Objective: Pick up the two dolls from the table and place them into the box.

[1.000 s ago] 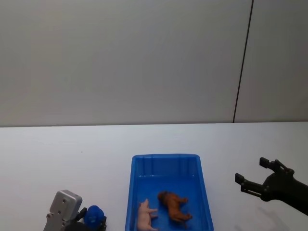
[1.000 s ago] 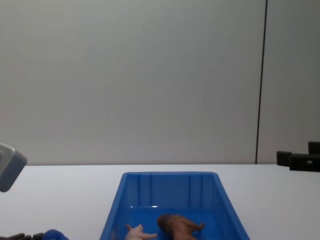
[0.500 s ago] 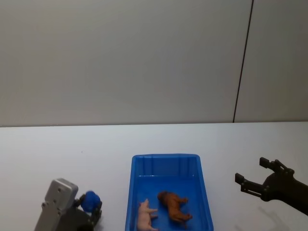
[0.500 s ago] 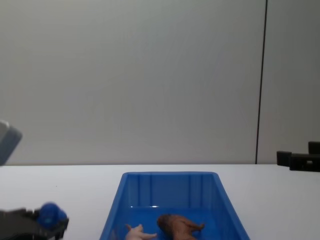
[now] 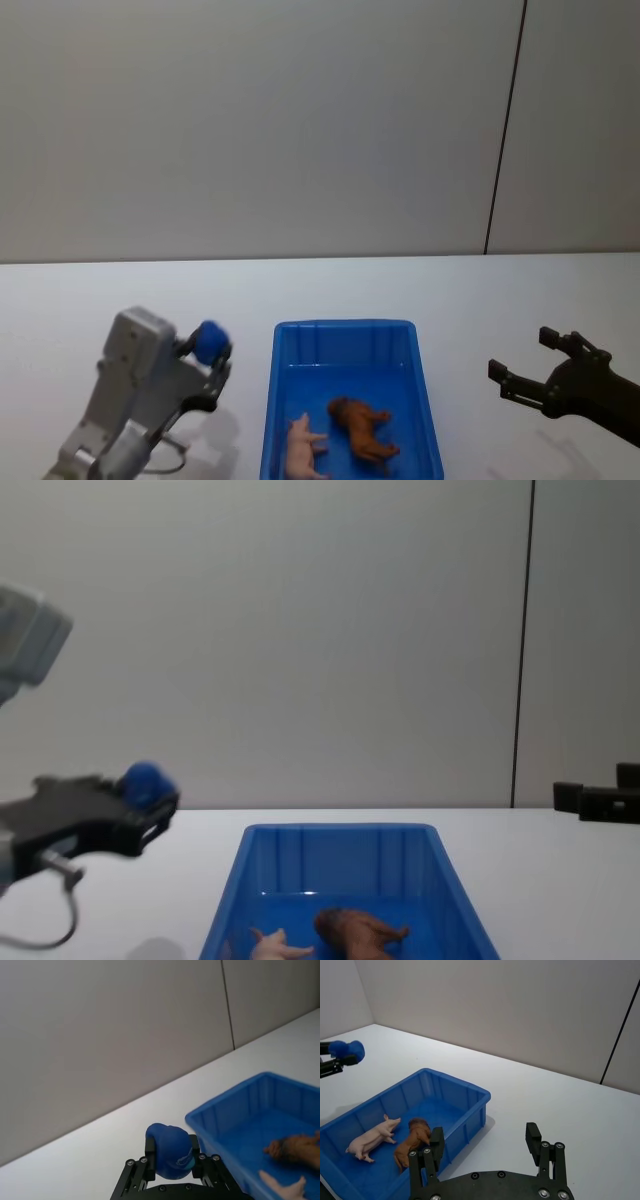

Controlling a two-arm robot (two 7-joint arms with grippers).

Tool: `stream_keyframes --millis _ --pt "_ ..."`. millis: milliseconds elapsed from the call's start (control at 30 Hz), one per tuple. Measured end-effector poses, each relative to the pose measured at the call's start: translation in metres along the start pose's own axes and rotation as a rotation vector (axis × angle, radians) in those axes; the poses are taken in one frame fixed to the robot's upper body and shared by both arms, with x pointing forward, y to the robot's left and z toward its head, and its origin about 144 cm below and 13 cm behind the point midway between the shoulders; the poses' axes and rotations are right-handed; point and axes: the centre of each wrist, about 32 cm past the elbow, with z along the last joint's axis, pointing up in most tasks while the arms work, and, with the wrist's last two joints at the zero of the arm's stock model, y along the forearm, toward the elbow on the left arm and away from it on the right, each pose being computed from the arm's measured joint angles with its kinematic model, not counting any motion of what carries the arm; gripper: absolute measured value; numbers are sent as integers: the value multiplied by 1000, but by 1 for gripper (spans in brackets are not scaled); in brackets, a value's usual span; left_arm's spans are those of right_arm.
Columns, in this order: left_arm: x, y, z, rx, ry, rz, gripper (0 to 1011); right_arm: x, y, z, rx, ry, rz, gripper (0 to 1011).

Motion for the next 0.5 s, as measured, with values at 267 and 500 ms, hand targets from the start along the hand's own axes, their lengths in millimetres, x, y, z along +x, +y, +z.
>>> stream_keyframes --millis 267,500 --pt "-12 -22 16 -71 -8 -72 355 0 0 0 0 0 0 1001" --pt "-24 -40 25 -106 -9 -143 578 0 0 0 0 0 0 1001"
